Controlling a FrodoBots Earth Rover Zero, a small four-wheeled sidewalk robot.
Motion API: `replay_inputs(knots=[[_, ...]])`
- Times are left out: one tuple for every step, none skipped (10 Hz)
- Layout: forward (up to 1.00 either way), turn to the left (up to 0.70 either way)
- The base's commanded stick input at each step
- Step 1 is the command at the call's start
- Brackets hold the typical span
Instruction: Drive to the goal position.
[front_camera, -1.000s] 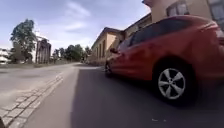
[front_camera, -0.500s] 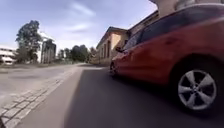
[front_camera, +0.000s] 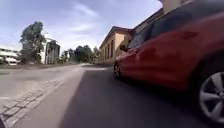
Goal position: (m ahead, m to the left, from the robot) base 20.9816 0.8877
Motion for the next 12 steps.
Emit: replay_inputs(knots=[[0.7,0.35],[0.7,0.35],[0.7,0.35],[0.7,0.35],[0.7,0.35],[0.7,0.35],[0.7,0.35],[0.7,0.35],[0.7,0.35],[0.7,0.17],[0.7,0.0],[0.7,0.0]])
